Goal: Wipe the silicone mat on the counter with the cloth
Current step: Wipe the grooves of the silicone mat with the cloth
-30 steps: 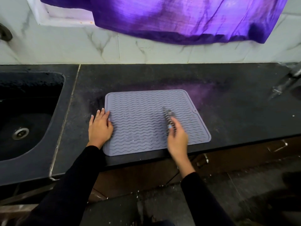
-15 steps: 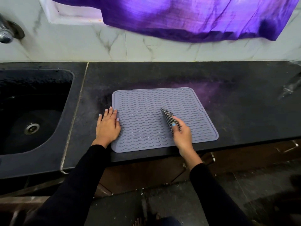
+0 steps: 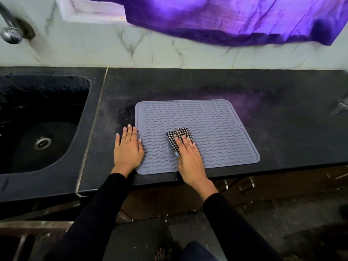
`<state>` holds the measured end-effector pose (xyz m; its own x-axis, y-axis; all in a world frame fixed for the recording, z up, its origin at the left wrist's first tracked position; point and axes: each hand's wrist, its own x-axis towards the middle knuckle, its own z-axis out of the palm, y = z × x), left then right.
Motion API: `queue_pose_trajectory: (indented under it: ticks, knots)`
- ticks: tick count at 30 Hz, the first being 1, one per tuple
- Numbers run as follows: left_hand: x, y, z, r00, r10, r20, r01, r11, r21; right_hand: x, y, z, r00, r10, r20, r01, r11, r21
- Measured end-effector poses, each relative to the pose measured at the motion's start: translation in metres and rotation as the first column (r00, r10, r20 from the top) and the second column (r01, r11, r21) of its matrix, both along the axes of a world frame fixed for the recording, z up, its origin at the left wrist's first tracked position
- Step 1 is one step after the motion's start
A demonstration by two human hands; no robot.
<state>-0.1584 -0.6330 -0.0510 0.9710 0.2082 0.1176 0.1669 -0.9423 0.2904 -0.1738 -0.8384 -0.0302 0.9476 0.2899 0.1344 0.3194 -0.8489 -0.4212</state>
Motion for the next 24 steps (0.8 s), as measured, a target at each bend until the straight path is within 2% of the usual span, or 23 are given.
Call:
queue_pose_trajectory:
  ticks: [2, 4, 5, 6, 7, 8, 9, 11, 13, 15, 16, 18, 24]
  knots:
    - [-0.001, -0.001, 0.001, 1.0, -0.006, 0.0, 0.006, 1.0, 0.004, 0.003, -0.005, 0.005, 0.998, 0.026, -0.061, -0.022, 0.998, 0.055]
    - [-0.002, -0.002, 0.002, 1.0, -0.007, 0.003, 0.007, 1.0, 0.003, 0.008, -0.01, 0.01, 0.992, -0.004, -0.123, 0.034, 0.97, 0.239]
    - [-0.002, -0.001, 0.002, 1.0, -0.005, 0.006, 0.005, 1.0, -0.002, 0.012, -0.011, 0.011, 0.984, -0.034, -0.173, 0.097, 0.923, 0.373]
    - [-0.001, -0.001, 0.003, 1.0, -0.003, 0.015, 0.003, 1.0, -0.017, 0.018, -0.012, 0.014, 0.969, -0.062, -0.239, 0.181, 0.838, 0.515]
    - [-0.001, -0.001, 0.004, 1.0, -0.002, 0.028, 0.002, 0.999, -0.035, 0.022, -0.012, 0.019, 0.944, -0.072, -0.323, 0.276, 0.711, 0.647]
    - [-0.002, 0.0, 0.005, 0.999, 0.0, 0.039, 0.002, 0.999, -0.053, 0.027, -0.012, 0.021, 0.918, -0.089, -0.388, 0.36, 0.598, 0.716]
    - [-0.002, 0.0, 0.005, 0.999, 0.004, 0.048, 0.0, 0.998, -0.068, 0.028, -0.011, 0.024, 0.9, -0.106, -0.422, 0.411, 0.529, 0.743]
    - [-0.002, 0.0, 0.006, 0.998, 0.01, 0.062, -0.005, 0.996, -0.086, 0.019, -0.005, 0.033, 0.931, -0.145, -0.334, 0.347, 0.63, 0.695]
    - [-0.002, 0.001, 0.006, 0.997, 0.013, 0.071, -0.006, 0.995, -0.097, 0.007, 0.007, 0.031, 0.972, -0.115, -0.203, 0.211, 0.806, 0.554]
    - [-0.002, 0.001, 0.006, 0.997, 0.017, 0.074, -0.009, 0.995, -0.103, -0.004, 0.021, 0.013, 0.99, -0.067, -0.121, 0.097, 0.957, 0.272]
    - [-0.002, 0.001, 0.006, 0.997, 0.018, 0.073, -0.01, 0.995, -0.104, -0.007, 0.026, 0.004, 0.998, -0.046, -0.046, 0.05, 0.993, 0.107]
    - [-0.002, 0.002, 0.005, 0.997, 0.018, 0.076, -0.01, 0.995, -0.101, -0.007, 0.028, -0.004, 0.998, -0.009, 0.057, 0.012, 0.998, -0.054]
    - [-0.001, 0.004, 0.003, 0.996, 0.019, 0.085, -0.01, 0.995, -0.099, -0.005, 0.027, -0.002, 0.998, 0.035, 0.061, -0.029, 0.994, -0.103]
